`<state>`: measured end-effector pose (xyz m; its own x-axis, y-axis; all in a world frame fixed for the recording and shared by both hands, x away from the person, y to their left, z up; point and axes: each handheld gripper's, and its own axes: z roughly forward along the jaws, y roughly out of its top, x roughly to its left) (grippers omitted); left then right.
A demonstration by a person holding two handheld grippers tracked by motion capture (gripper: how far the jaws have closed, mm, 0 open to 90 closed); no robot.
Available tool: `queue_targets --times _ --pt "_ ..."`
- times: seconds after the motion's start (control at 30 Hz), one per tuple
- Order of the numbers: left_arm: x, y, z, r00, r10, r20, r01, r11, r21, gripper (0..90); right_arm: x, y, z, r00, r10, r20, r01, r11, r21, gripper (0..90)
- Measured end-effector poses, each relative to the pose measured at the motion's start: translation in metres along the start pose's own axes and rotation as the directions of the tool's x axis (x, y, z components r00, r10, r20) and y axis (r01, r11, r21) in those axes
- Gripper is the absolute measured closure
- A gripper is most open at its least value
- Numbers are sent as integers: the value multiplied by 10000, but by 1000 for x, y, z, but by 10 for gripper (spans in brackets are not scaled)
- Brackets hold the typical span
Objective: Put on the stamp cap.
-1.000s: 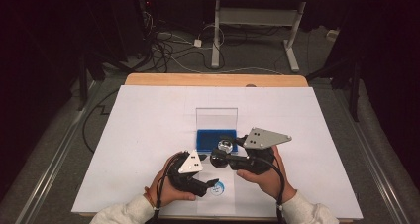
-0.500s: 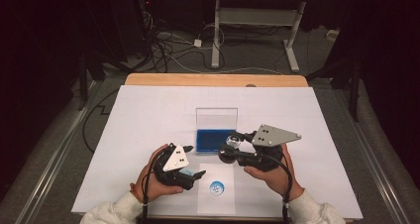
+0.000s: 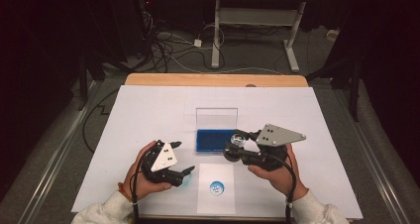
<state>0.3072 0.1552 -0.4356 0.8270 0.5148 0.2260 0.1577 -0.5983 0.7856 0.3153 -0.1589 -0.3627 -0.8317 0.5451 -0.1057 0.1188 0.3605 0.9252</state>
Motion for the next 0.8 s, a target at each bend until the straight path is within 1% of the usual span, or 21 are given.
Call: queue_targets --times 0.1,0.2,0.27,0.3,0.33,0.4,0.53,0.6,0.67,0.8 --pt "2 -4 -3 9998 51 -168 -50 10000 48 164 -1 0 -2 9999 -67 83 67 10000 17 568" --pt "4 -9 -7 9996 83 -254 -81 9999 79 164 -3 -1 -4 9999 -37 169 36 10000 42 568" --pt "5 -13 -10 9994 -90 -329 91 10000 34 164 -4 -1 -5 9995 -136 299 135 9999 50 568" --pt "6 -16 -12 9993 -172 -339 173 9998 13 164 -4 -1 -6 9994 -132 325 130 9999 64 568" --pt "6 -19 -14 9987 -246 -445 247 9997 29 164 -4 -1 -7 9994 -124 335 122 9999 66 568" --pt "8 -23 -17 9981 -427 -454 430 9991 41 164 -5 -2 -8 9991 -118 399 114 9999 98 568" --pt "10 -33 -23 9954 -653 -703 669 9975 213 164 -8 -2 -10 9988 -63 490 58 9999 107 568" --pt "10 -37 -25 9947 -695 -752 717 9970 277 164 -10 -3 -11 9985 -28 538 22 9999 111 568" --pt "10 -41 -28 9939 -834 -725 852 9961 221 164 -12 -4 -12 9981 -48 611 40 9999 136 568" --pt "13 -48 -31 9914 -1006 -832 1035 9941 310 164 -16 -5 -14 9970 -21 768 3 9997 231 568"
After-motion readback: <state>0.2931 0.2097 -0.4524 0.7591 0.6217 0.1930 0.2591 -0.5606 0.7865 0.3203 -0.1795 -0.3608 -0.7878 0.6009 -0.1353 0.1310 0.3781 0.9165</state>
